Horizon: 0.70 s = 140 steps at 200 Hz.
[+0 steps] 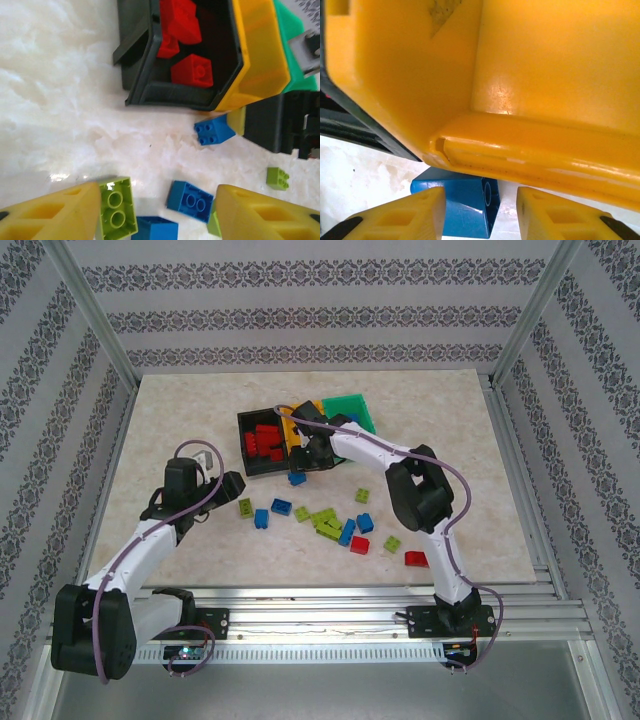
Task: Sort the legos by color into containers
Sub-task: Move the container to the top-center of the table, then pick up the lego from the center of the table.
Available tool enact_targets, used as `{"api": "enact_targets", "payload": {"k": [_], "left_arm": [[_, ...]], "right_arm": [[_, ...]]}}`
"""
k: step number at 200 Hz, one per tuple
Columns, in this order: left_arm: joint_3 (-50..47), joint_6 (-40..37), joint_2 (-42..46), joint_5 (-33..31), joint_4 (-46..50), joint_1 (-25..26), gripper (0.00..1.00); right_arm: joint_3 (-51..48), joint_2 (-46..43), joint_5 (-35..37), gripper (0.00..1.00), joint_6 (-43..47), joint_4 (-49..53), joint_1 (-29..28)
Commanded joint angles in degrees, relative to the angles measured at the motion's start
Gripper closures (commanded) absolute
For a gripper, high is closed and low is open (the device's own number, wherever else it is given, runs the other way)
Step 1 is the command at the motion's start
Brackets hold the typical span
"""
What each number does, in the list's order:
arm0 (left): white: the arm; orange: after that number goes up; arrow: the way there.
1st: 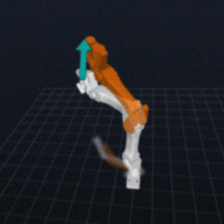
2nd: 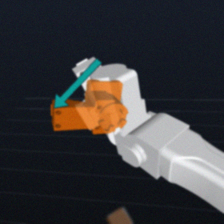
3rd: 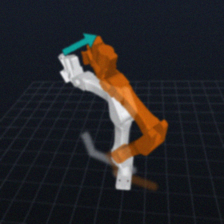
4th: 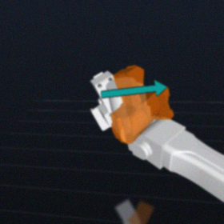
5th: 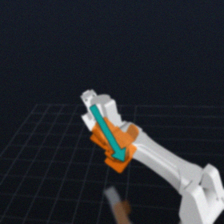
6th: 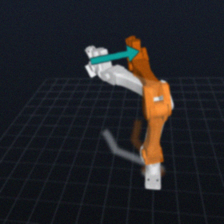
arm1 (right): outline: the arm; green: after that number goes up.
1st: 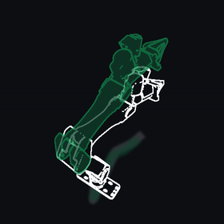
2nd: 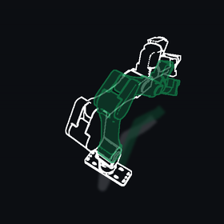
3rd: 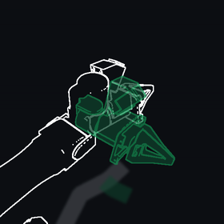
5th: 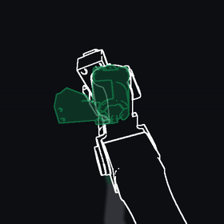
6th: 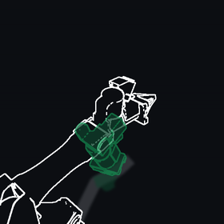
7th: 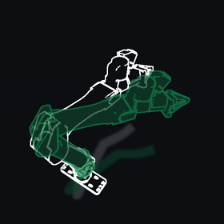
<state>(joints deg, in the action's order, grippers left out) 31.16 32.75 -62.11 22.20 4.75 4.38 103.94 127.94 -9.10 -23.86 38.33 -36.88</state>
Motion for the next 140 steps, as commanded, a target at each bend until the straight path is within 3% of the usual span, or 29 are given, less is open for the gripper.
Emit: {"api": "enact_targets", "payload": {"k": [1,53,140], "left_arm": [[-0.99,-2.77,1.43,0.13,5.85,-0.7,0.35],[-4.35,-0.42,0.12,1.64,1.52,-1.15,0.34],[-5.41,-0.5,-0.13,2.28,2.34,-1.78,0.33]], "right_arm": [[-4.23,-5.73,0.65,0.53,1.8,0.97,-0.46],[-9.29,-6.26,1.65,0.36,3.36,0.27,-1.76],[3.92,4.64,2.72,0.36,4.78,3.14,-3.9]]}}
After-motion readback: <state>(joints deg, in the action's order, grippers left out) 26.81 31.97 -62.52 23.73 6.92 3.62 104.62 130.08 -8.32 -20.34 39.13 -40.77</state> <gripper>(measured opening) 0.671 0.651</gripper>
